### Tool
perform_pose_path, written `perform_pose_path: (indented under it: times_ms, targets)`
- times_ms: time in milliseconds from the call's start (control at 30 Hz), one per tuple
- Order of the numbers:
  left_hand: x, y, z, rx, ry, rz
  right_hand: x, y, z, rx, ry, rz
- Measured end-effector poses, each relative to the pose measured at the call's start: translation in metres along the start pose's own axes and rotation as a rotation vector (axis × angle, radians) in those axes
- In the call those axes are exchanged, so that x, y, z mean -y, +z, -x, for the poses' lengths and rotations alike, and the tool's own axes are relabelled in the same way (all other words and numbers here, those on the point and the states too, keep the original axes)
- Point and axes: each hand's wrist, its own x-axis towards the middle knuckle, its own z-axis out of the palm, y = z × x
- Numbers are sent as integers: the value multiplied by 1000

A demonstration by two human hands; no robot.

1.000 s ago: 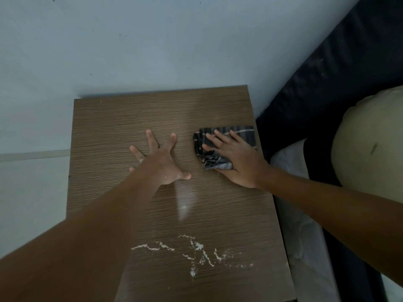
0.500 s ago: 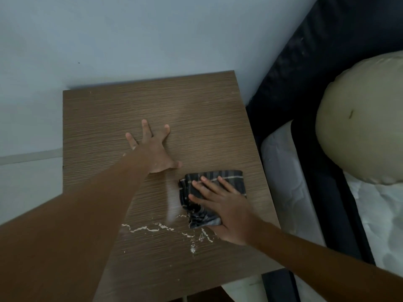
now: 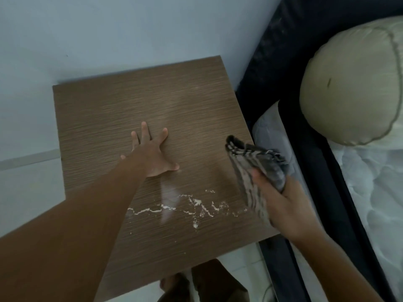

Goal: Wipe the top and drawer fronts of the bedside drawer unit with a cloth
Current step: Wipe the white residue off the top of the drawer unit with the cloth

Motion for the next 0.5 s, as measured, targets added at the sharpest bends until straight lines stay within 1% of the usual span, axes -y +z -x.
perform_pose_path:
  times_ms: [100, 167, 233, 300, 333, 400, 433, 500]
  targets:
    - [6, 3, 4, 0, 28, -31, -12, -8, 15, -226, 42, 28]
    - [12, 5, 6, -2, 48, -38, -39, -7, 14, -320, 85, 98]
    - [18, 5, 8, -2, 65, -38, -75, 1, 7, -337, 151, 172]
    - [24, 5, 10, -5, 68, -32, -106, 16, 0, -293, 205, 220]
    - [26, 5, 11, -7, 69, -29, -116, 25, -3, -284, 177, 257]
    - [29, 5, 13, -5, 72, -21, -128, 43, -8, -365, 27, 414]
    - [31, 5, 13, -4, 73, -19, -131, 51, -10, -408, -19, 490]
    - [30, 4, 14, -1, 71, -16, -135, 63, -13, -464, -13, 567]
